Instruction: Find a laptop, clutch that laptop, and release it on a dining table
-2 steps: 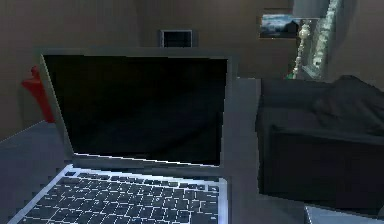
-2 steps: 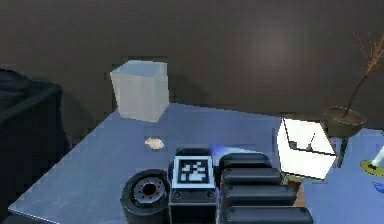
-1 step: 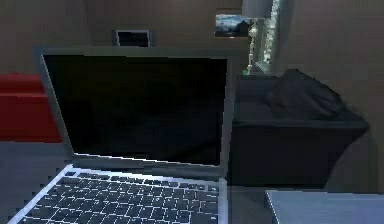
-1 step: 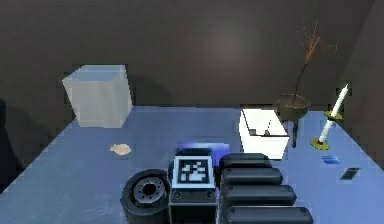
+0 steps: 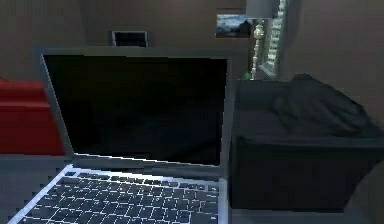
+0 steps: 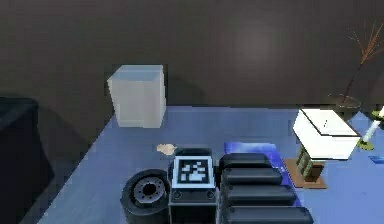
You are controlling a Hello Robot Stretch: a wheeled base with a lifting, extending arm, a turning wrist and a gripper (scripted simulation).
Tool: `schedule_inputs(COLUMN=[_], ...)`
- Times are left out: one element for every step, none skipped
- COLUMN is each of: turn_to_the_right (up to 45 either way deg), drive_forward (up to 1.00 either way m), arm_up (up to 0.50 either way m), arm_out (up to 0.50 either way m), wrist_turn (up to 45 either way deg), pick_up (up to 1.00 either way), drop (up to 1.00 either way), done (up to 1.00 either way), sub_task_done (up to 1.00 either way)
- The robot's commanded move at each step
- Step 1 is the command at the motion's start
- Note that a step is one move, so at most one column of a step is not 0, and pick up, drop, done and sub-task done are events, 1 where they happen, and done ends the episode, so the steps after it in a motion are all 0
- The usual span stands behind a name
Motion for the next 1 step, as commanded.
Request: schedule_inputs(turn_to_the_right=[45.0], drive_forward=[0.00], arm_up=[0.00], arm_out=[0.00], wrist_turn=[0.0], pick_up=[0.00], drop=[0.00], done=[0.00], sub_task_done=[0.00])
